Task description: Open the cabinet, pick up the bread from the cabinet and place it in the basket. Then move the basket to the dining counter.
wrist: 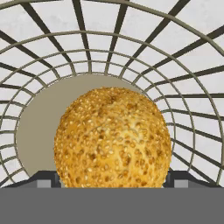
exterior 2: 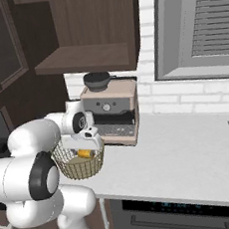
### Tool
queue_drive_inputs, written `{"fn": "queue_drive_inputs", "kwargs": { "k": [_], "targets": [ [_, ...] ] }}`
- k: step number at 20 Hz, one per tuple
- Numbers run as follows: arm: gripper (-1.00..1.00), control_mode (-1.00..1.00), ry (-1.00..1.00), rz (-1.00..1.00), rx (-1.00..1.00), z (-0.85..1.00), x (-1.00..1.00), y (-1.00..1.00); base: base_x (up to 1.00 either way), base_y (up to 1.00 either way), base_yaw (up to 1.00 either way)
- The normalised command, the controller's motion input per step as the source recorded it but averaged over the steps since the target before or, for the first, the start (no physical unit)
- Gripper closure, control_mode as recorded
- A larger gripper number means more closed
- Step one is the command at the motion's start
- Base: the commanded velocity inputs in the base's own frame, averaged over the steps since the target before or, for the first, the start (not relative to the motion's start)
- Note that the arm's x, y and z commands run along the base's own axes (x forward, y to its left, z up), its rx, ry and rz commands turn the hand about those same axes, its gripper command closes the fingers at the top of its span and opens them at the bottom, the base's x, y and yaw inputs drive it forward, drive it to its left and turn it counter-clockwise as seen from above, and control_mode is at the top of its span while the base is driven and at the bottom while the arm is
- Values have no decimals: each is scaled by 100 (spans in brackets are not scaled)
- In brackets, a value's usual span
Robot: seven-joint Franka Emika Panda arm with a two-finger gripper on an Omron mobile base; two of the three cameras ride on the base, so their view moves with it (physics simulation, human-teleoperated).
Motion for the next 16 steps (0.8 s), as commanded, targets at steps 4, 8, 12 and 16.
{"fn": "queue_drive_inputs", "kwargs": {
  "k": [4,8,12,16],
  "targets": [
    [100,-100,5,0,0,-28,8,3,0,0,0],
    [100,-100,-4,0,0,-20,0,4,0,0,0],
    [-100,-100,-15,0,0,-29,0,11,0,0,0],
    [-100,-100,0,0,0,-1,0,1,0,0,0]
  ]
}}
